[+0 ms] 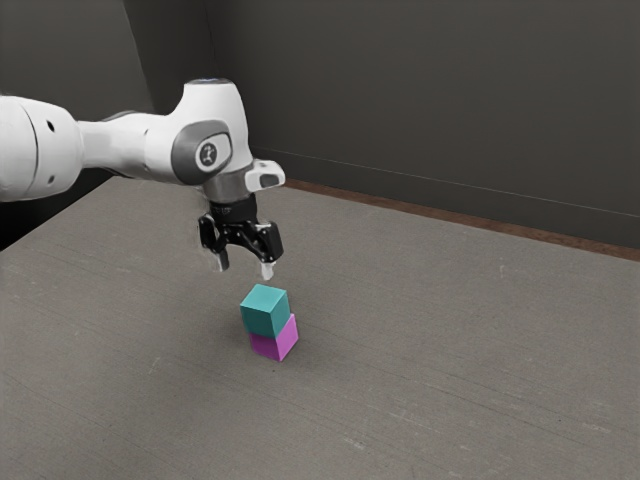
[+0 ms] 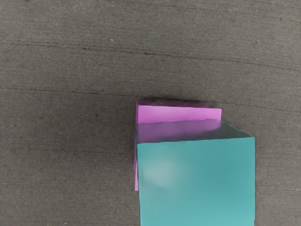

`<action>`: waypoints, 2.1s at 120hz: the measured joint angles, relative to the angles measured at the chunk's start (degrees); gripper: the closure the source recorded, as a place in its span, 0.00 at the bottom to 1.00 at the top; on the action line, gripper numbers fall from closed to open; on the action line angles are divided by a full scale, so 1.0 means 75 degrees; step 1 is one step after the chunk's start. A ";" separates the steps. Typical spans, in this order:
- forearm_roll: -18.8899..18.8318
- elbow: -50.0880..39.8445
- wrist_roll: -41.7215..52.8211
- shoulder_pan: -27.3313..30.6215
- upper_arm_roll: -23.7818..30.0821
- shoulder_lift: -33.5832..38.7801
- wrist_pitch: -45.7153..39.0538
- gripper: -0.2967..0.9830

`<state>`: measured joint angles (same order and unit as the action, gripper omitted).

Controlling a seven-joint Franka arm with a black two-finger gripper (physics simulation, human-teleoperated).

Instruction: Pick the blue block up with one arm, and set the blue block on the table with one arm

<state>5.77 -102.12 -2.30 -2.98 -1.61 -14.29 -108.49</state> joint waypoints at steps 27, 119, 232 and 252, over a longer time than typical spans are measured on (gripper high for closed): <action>-0.0447 -0.0651 -0.0147 -0.0016 0.0328 -0.0195 -0.1486 0.23; -0.0557 -0.1481 -0.0643 -0.0002 0.0459 -0.0391 -0.2840 0.37; -0.2140 -0.0613 -0.2085 -0.0012 0.2895 -0.1695 -0.2719 0.38; -0.2159 -0.0424 -0.2282 -0.0012 0.2853 -0.1582 -0.2633 0.30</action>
<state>-10.42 -105.30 -19.41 -3.07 19.79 -26.16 -128.24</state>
